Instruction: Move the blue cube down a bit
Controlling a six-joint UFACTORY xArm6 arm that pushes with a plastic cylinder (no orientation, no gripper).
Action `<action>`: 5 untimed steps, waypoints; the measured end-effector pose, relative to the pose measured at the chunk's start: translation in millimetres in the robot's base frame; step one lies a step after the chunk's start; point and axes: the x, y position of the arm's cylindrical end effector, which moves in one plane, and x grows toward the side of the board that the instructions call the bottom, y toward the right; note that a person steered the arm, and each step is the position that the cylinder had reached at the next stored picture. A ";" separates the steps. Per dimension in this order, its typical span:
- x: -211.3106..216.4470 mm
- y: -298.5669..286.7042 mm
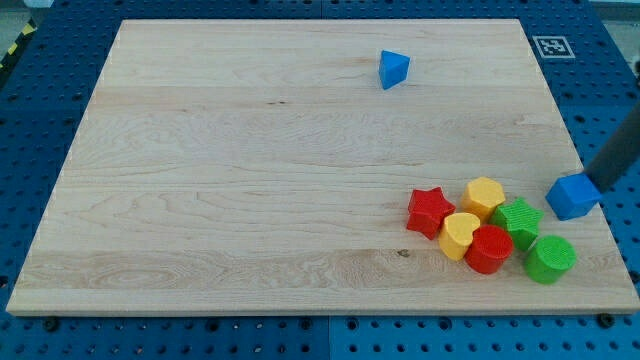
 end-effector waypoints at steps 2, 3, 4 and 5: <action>1.3 -20.1; 12.1 -20.1; 17.7 -20.1; 7.4 -28.8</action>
